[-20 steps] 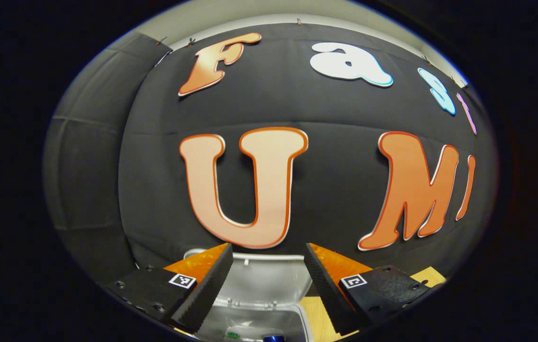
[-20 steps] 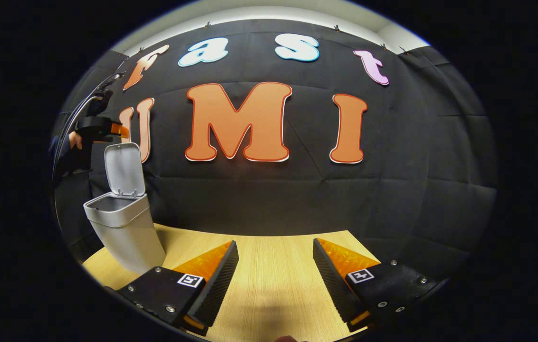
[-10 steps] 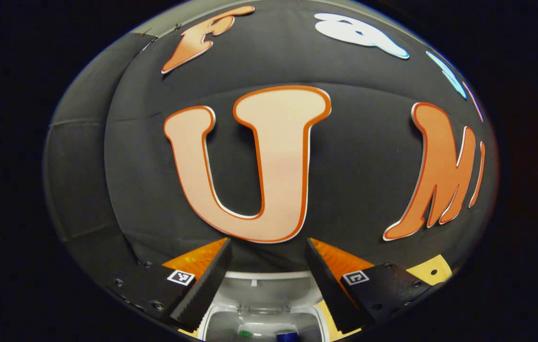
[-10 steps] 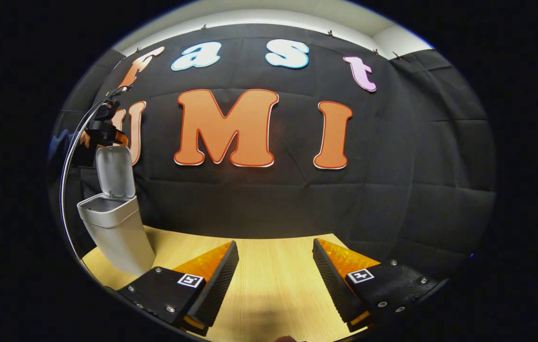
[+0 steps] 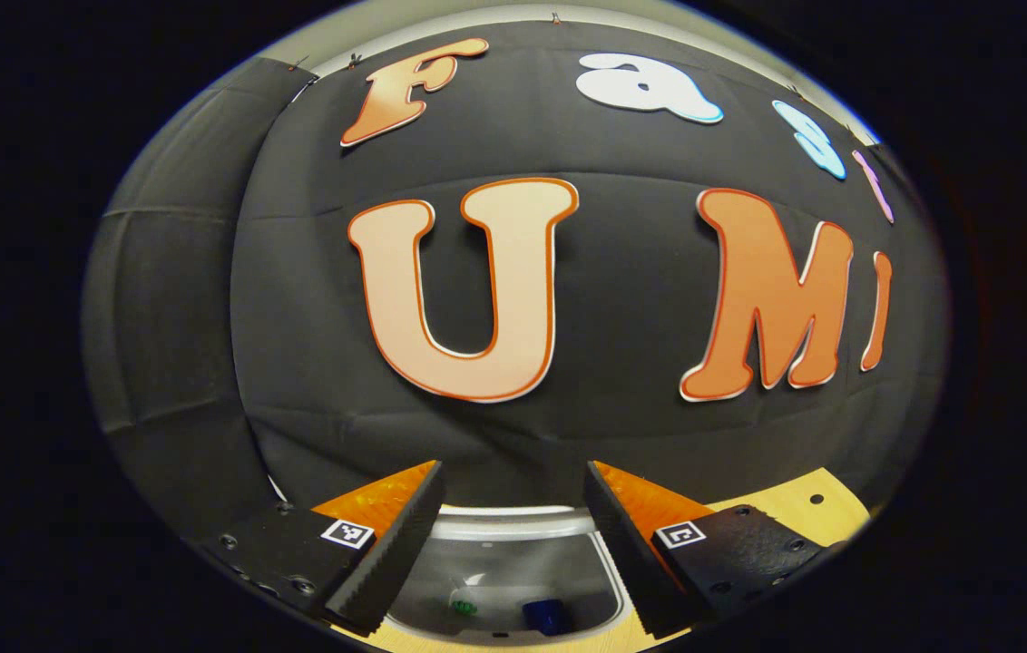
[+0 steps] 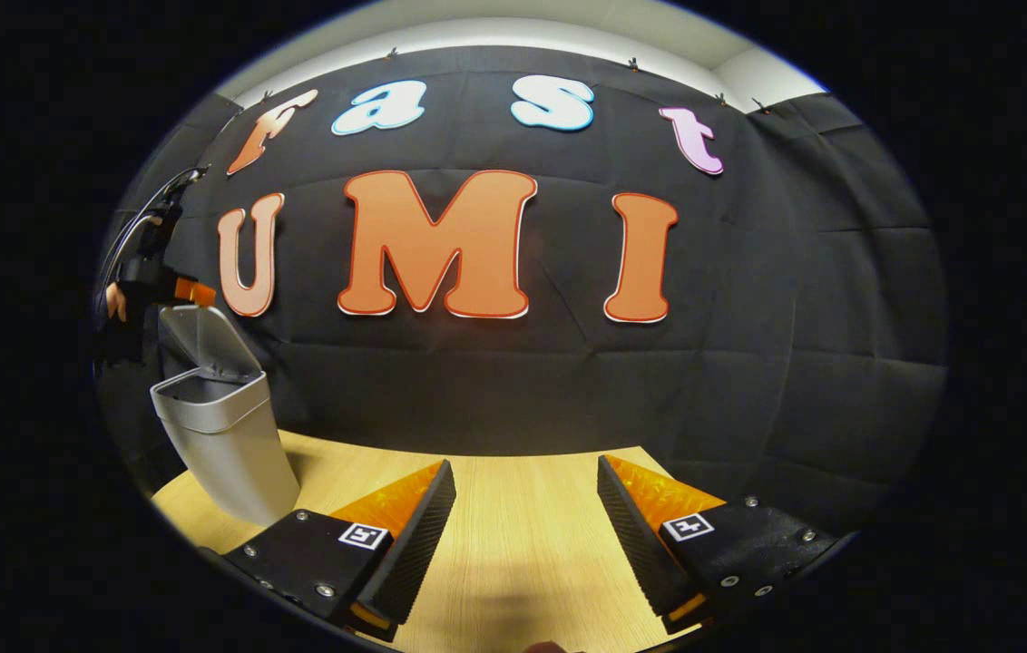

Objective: Press the lid of the desktop garbage bin to open it, pick up the crumpled paper on the desktop and throw it into the bin, then pick up the pop can on the desktop and drop it into the bin, and finally close the garbage bin lid.

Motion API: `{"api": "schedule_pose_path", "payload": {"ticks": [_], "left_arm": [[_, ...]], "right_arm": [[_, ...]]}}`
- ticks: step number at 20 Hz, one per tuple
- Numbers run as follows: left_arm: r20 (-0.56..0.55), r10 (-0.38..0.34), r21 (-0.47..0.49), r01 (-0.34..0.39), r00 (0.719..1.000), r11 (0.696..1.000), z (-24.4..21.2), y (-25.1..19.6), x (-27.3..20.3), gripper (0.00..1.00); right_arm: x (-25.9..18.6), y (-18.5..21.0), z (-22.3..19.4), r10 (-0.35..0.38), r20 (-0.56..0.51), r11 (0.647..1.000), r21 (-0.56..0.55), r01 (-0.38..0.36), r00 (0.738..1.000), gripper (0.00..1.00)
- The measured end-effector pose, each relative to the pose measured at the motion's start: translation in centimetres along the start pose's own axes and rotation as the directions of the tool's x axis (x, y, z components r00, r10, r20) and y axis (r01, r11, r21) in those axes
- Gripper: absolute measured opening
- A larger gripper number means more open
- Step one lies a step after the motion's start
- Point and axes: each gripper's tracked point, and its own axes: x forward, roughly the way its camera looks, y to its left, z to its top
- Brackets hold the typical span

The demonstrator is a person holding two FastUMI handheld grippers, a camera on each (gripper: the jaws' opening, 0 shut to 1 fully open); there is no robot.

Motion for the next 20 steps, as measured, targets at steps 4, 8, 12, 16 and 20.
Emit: {"api": "schedule_pose_path", "payload": {"ticks": [4,8,12,16,20], "left_arm": [[-0.071,-0.004,-0.033,0.001,0.997,0.999,-5.2,-0.7,-2.3,0.95],[-0.117,0.003,-0.039,-0.007,0.993,0.999,-8.8,-0.5,-2.5,0.95],[-0.142,0.018,-0.027,-0.022,0.990,0.999,-11.6,-0.7,-2.7,0.96],[-0.118,0.036,0.003,-0.036,0.992,0.999,-12.8,-1.1,-3.3,0.95],[-0.062,0.049,-0.028,-0.051,0.997,0.998,-13.0,-1.0,-3.6,0.96]], "right_arm": [[0.2,1.1,-0.4,0.032,-0.011,0.999,-0.012,-0.032,0.999,0.94],[0.2,1.9,-0.5,0.057,-0.011,0.998,-0.023,-0.057,0.998,0.94],[0.3,2.1,-0.8,0.063,-0.019,0.998,-0.027,-0.064,0.998,0.94],[0.5,2.3,-1.2,0.058,-0.030,0.998,-0.029,-0.059,0.998,0.94],[0.4,2.6,-1.6,0.065,-0.040,0.997,-0.035,-0.067,0.997,0.94]]}}
